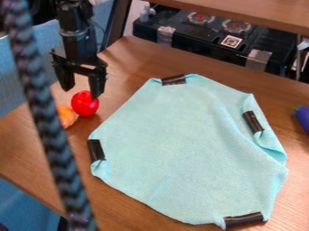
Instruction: Put the red figure on the top edge of the cloth
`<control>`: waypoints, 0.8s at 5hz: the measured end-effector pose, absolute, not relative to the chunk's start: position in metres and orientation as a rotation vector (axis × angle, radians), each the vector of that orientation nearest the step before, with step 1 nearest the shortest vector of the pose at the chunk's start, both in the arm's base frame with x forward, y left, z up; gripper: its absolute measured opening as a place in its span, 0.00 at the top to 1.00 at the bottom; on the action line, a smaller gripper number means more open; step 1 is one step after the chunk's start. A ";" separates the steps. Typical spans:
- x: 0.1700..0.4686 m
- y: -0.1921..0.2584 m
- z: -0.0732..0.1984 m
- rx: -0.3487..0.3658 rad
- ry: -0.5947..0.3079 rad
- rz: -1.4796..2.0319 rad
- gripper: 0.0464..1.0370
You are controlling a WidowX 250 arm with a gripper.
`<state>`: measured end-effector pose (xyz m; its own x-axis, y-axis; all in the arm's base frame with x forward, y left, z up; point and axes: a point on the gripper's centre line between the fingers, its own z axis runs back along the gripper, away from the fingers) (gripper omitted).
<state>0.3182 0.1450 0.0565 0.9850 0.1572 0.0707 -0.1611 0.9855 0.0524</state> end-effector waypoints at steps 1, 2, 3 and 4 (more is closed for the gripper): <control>0.317 0.145 0.040 0.080 -0.043 0.161 0.04; 0.317 0.146 0.028 0.085 -0.028 0.182 0.06; 0.320 0.147 0.028 0.087 -0.049 0.198 0.13; 0.318 0.139 0.028 0.042 -0.043 0.183 0.13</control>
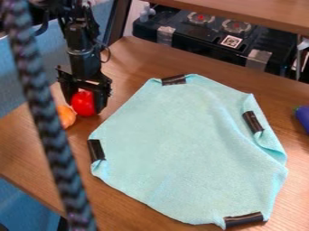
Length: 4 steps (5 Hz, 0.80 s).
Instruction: Put the red figure on the top edge of the cloth
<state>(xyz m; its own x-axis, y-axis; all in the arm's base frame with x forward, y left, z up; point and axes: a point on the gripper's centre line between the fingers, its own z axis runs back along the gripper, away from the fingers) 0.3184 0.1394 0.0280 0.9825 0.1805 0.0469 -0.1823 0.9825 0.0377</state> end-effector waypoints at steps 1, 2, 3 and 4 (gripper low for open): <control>0.321 0.126 0.042 -0.011 -0.055 0.191 0.13; 0.343 0.102 0.058 -0.036 -0.076 0.206 0.13; 0.365 0.082 0.051 -0.041 -0.058 0.242 0.13; 0.390 0.067 0.048 -0.007 -0.045 0.298 0.13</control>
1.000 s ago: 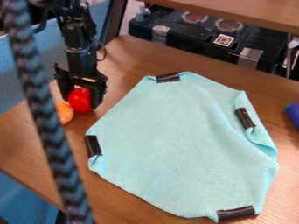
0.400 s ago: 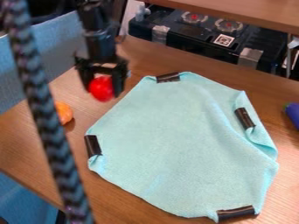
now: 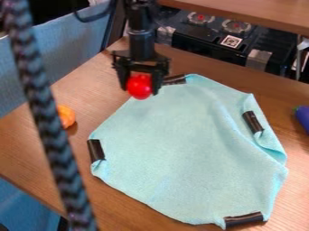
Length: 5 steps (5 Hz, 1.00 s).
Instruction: Put the red figure on the top edge of the cloth
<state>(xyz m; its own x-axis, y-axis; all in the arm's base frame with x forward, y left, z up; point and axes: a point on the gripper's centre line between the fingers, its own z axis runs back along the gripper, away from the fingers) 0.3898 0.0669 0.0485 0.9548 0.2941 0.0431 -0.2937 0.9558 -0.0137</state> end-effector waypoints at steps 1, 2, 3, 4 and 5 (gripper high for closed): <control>0.412 0.049 0.047 -0.012 -0.033 0.349 0.13; 0.426 0.034 0.054 -0.035 -0.039 0.356 0.13; 0.431 0.027 0.052 -0.036 -0.040 0.357 0.13; 0.435 0.024 0.045 -0.034 -0.057 0.361 0.10; 0.439 0.018 0.045 -0.038 -0.078 0.345 0.04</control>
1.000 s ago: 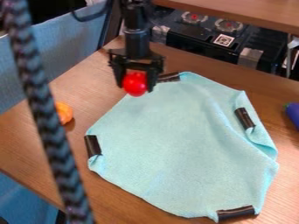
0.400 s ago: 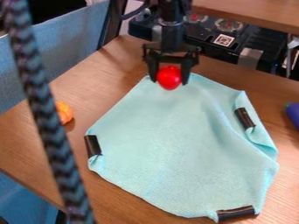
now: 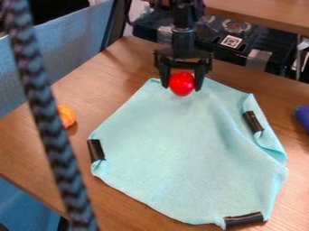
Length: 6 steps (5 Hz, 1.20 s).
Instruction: Put the red figure on the top edge of the cloth
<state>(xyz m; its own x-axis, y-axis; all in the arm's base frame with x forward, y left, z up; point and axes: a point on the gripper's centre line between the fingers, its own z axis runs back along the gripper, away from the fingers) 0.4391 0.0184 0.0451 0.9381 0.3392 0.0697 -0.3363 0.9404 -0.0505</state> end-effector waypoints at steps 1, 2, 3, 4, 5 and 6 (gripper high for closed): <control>0.439 0.019 0.044 -0.036 -0.080 0.337 0.04; 0.436 0.021 0.040 -0.020 -0.074 0.345 0.04; 0.435 0.017 0.040 -0.025 -0.069 0.310 0.04; 0.433 0.010 0.040 -0.024 -0.052 0.218 0.04; 0.433 0.012 0.050 0.043 -0.117 0.184 0.04; 0.432 0.013 0.053 0.104 -0.122 0.196 0.04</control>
<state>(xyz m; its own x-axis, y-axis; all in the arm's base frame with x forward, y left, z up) 0.4325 0.0131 0.0533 0.9734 0.1875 0.1313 -0.2002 0.9755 0.0908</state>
